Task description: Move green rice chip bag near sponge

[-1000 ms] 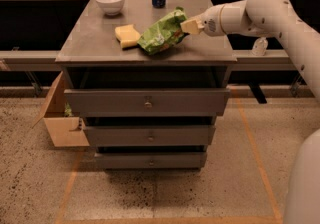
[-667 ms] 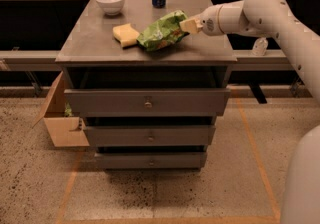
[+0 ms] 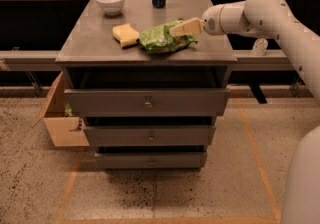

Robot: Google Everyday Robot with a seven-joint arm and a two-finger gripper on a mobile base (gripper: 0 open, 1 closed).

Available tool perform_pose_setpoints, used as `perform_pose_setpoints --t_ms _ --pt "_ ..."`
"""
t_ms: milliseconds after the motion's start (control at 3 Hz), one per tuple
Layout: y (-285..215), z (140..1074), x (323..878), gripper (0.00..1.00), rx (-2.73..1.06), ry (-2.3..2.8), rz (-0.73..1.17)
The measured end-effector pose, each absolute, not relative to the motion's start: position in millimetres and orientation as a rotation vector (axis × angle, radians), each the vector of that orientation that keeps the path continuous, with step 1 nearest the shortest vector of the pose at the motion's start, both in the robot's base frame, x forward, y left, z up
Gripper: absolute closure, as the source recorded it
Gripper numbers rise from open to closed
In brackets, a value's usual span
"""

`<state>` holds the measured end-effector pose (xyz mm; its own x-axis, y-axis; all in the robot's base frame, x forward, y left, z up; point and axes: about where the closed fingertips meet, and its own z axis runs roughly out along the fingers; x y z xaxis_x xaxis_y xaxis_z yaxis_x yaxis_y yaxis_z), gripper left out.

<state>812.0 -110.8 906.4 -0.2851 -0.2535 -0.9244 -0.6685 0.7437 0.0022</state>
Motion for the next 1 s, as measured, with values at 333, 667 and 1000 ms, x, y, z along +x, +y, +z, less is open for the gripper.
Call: perform_pose_setpoints --t_ms 333,667,1000 --pt "-143.5 908.5 825.6 0.0 -0.61 1.881 0.408" --pt "-201.6 919.5 849.7 0.0 -0.419 1.866 0.351" --pt "-201.5 919.5 849.8 0.0 -0.42 1.866 0.351"
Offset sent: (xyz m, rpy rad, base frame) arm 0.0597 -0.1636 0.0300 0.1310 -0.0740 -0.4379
